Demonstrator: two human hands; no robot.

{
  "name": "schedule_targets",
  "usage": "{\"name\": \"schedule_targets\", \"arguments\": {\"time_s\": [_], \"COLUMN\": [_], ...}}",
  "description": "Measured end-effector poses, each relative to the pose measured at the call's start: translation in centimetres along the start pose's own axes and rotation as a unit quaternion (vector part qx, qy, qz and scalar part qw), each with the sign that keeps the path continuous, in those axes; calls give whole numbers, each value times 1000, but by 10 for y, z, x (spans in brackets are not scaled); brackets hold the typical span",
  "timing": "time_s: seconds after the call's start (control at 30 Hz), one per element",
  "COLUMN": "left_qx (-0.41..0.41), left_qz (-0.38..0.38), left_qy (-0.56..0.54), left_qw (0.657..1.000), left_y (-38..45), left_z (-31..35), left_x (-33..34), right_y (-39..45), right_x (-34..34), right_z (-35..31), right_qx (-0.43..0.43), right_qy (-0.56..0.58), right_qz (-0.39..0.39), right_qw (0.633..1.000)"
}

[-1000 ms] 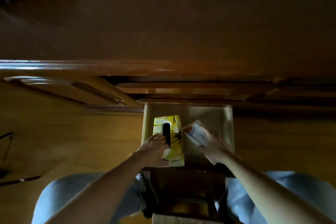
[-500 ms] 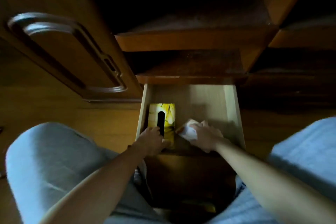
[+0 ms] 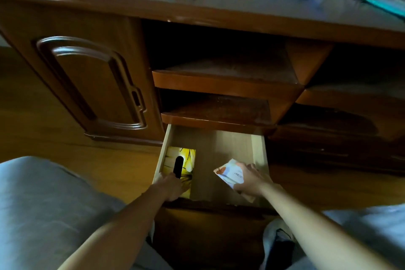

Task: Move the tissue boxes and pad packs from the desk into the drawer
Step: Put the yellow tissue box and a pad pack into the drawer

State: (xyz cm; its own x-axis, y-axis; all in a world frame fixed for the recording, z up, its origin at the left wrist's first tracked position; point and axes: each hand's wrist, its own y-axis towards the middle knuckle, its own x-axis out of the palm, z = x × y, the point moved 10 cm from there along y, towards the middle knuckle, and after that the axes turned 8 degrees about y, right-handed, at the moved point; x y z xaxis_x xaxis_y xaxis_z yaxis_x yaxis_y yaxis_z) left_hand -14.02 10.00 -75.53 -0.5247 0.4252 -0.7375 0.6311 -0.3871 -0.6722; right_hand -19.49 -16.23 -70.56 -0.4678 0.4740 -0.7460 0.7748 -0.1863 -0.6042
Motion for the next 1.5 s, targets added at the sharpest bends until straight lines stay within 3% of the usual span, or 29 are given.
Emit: {"name": "schedule_targets", "arguments": {"time_s": [0.1, 0.23, 0.37, 0.5, 0.6, 0.67, 0.83, 0.9, 1.03, 1.23, 1.3, 1.37, 1.4, 1.5], "left_qx": [-53, -108, -127, -159, -134, -113, 8, 59, 76, 79, 73, 55, 41, 16], "left_qz": [71, 111, 56, 24, 52, 60, 7, -5, -15, -19, 6, 81, 130, 275], "left_qy": [-28, -103, -208, -220, -212, -219, -236, -161, -14, -18, -31, -51, -54, -65], "left_qw": [996, 983, 968, 962, 967, 967, 972, 985, 997, 997, 997, 994, 989, 959], "left_y": [7, 18, 31, 36, 40, 41, 50, 47, 39, 38, 38, 35, 32, 22], "left_z": [-5, -15, 1, 8, 15, 18, 27, 26, 18, 21, 21, 21, 21, 27], "left_x": [-19, -32, -16, -4, -8, -8, -7, -6, 12, 10, 8, -5, -15, -55], "right_y": [9, 21, 32, 29, 38, 45, 47, 46, 42, 41, 45, 46, 47, 48], "right_x": [6, 25, 39, 48, 48, 44, 35, 38, 50, 47, 45, 48, 50, 44], "right_z": [7, 7, 16, 30, 37, 42, 51, 53, 50, 40, 42, 48, 48, 57], "right_qx": [14, -15, -24, -1, 14, 43, 62, 53, 38, 30, 66, 120, 130, 121], "right_qy": [-3, 13, 99, 163, 157, 214, 342, 314, 262, 246, 338, 445, 459, 376], "right_qz": [-3, -23, -40, -10, 11, 33, 136, 141, 113, 110, 104, 83, 72, 99], "right_qw": [1000, 1000, 994, 987, 987, 975, 928, 938, 958, 963, 933, 883, 876, 914]}}
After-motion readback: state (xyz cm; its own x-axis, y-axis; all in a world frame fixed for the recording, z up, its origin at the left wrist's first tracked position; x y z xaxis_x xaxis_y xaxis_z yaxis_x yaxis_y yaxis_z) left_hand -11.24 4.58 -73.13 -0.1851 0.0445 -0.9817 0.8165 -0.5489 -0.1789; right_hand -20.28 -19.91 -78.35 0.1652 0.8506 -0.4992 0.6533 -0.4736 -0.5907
